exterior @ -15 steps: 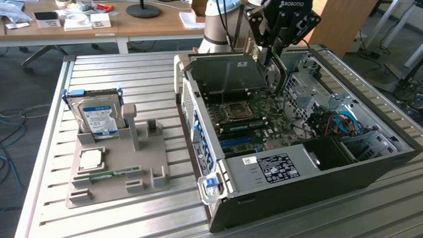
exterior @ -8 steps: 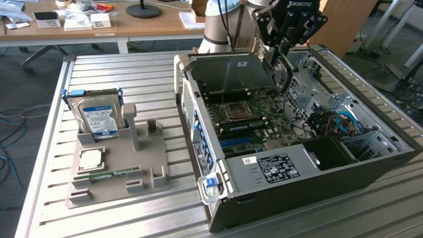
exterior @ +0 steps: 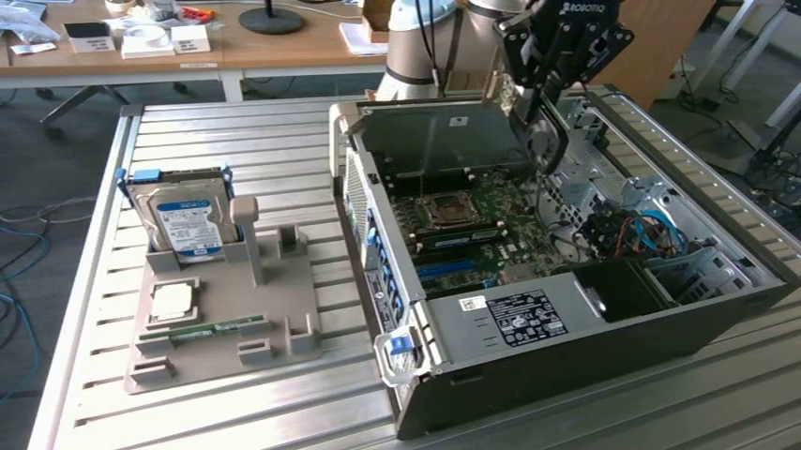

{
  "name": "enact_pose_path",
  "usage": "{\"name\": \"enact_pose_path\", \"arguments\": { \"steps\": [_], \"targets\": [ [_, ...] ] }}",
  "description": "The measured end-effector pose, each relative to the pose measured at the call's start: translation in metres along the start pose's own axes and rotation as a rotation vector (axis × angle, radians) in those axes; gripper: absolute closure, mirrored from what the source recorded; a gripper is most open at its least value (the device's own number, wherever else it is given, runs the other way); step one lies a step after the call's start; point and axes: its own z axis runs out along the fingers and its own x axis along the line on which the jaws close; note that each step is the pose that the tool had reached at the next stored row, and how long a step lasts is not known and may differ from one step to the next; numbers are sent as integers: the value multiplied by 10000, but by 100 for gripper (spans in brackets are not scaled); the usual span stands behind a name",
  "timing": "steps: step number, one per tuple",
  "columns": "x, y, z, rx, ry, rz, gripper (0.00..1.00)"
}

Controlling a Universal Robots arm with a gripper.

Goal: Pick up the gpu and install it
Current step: 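Pick up the gpu and move the gpu toward the slot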

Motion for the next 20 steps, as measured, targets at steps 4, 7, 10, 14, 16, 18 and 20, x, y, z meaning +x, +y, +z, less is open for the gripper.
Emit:
{"name": "enact_pose_path", "arguments": {
  "steps": [4,7,10,14,16,18,20],
  "targets": [
    [-67,6,2,0,0,0,73],
    [-109,10,3,-1,0,0,73],
    [-152,14,4,0,0,0,73],
    [-205,19,6,0,0,-1,73],
    [-218,21,6,0,0,0,73],
    [-220,22,6,1,0,1,73],
    [-220,22,6,0,-1,1,73]
  ]
}}
